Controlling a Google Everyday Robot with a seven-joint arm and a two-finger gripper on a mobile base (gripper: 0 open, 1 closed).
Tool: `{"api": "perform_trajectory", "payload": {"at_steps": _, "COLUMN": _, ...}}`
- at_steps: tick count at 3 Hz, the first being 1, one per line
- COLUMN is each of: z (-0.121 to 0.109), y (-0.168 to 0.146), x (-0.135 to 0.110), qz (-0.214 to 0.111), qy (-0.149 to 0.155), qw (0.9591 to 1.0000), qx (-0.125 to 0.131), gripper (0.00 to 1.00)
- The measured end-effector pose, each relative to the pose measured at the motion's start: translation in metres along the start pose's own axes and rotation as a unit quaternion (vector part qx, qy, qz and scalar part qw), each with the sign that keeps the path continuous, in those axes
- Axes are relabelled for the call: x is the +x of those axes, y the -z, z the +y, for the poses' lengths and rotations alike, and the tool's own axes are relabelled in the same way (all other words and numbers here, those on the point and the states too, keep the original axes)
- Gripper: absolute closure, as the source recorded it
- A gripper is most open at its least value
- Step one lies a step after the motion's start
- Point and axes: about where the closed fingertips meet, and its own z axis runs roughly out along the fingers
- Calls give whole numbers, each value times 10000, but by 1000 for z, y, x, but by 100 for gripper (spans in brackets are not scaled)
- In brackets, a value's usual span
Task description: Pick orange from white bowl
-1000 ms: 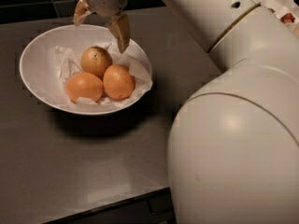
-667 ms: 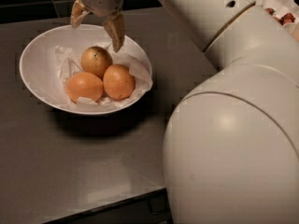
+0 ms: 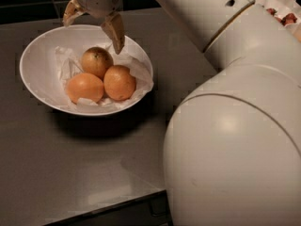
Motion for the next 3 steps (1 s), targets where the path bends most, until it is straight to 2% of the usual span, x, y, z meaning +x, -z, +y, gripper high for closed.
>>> {"api": "perform_trajectory", "payload": {"at_steps": 1, "z": -1, "y": -5, "x": -9, "qz": -119, "qy": 272, "qw": 9995, "qx": -78, "gripper": 21}}
{"api": "perform_trajectory", "payload": {"at_steps": 3, "z": -2, "y": -15, "x": -18, "qz": -336, "qy": 698, "qw": 9968, "qx": -202, "gripper": 20}}
